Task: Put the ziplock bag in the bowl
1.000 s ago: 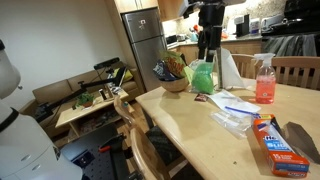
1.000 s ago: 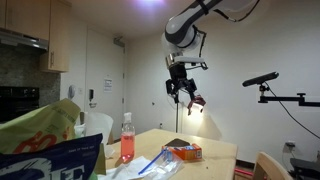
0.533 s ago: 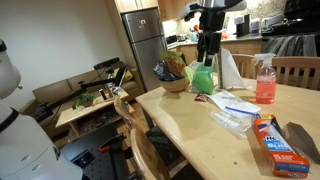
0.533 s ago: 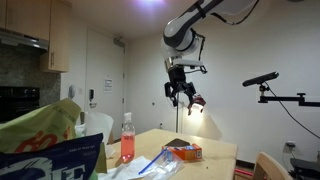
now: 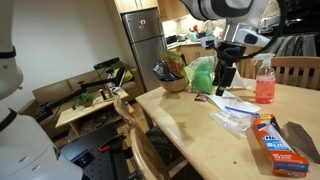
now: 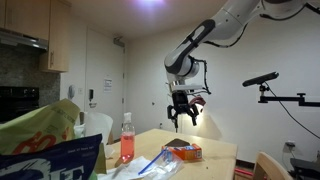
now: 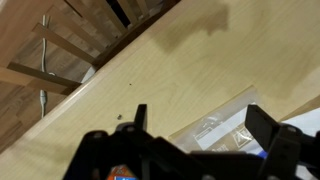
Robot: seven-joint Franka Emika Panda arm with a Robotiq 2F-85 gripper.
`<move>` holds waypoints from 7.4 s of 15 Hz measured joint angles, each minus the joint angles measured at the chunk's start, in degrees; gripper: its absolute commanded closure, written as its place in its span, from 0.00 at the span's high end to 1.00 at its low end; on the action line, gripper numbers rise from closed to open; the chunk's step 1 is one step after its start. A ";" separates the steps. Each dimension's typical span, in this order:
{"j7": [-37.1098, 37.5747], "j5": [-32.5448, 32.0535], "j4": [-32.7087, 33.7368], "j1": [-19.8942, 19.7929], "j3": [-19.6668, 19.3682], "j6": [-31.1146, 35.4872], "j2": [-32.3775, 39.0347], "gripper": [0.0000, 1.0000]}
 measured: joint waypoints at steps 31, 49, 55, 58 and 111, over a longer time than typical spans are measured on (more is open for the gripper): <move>36.14 -7.70 0.23 8.24 -8.46 29.56 16.05 1.00; 39.69 -15.30 5.18 13.53 -9.94 32.17 19.18 1.00; 39.69 -15.30 5.53 13.67 -9.93 33.62 20.29 1.00; 39.69 -15.33 5.85 13.93 -9.95 35.75 21.25 1.00; 50.55 -27.32 18.06 28.44 -16.24 44.46 29.74 0.01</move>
